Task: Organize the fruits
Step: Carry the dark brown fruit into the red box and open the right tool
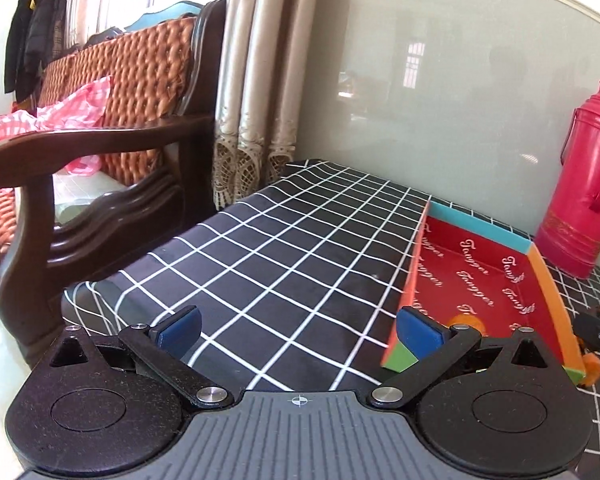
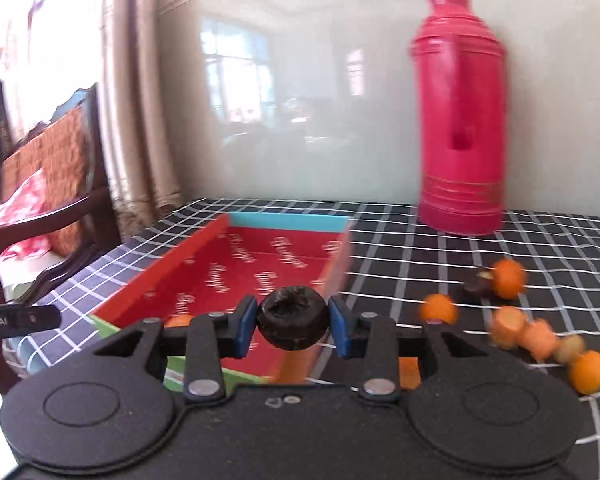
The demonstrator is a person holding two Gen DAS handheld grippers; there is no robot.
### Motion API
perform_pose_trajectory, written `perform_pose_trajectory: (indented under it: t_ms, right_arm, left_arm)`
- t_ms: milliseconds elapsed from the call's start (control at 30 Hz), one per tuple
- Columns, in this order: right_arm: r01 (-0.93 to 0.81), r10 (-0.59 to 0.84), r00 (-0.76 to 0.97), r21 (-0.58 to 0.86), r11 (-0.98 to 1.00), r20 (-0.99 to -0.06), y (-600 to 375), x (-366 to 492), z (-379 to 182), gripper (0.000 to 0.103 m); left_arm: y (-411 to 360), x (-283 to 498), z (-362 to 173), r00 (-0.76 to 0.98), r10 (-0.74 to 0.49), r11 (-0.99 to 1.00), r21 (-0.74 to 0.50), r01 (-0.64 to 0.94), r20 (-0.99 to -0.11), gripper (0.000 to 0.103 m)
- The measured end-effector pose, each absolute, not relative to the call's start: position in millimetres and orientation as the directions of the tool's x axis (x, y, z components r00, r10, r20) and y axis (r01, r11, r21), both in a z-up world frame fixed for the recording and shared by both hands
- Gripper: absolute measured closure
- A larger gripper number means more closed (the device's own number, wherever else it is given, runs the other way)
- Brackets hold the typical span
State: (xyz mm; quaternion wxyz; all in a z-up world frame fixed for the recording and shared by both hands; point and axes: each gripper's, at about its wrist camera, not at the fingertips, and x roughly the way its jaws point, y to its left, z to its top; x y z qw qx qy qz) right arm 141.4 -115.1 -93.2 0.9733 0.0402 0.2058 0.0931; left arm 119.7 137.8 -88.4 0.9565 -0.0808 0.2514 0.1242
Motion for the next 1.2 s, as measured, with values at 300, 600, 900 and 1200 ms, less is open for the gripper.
perform_pose_trajectory:
  t_ms: [300, 600, 900, 1200]
  right_arm:
    - [-0.216, 0.219, 0.886, 0.054, 0.975, -0.409, -90, 141, -99, 0.065]
    - [-0.059, 0.081, 0.955, 0.086, 0.995, -0.285, -139, 113, -81, 0.029]
    - [0.374, -0.349, 0.903, 0.058, 0.925, -0.251, -219, 84, -78, 0.006]
    - [0.656, -0.613, 0.733, 0.068, 0.752, -0.293, -290, 52, -85, 0.006]
  left_arm:
    - [149, 118, -91, 0.832, 0.226, 0.949, -0.077, -0.305, -0.507, 0.001]
    - [120, 118, -86, 0.863, 0.179, 0.972, -0.053, -0.23, -0.472, 0.001]
    - [44, 112, -75, 0.929, 0.002, 1.0, -0.001, -0.002, -0.369, 0.001]
    - [-56, 103, -83, 0.923, -0.222, 0.958, 0.107, 0.267, -0.315, 0.001]
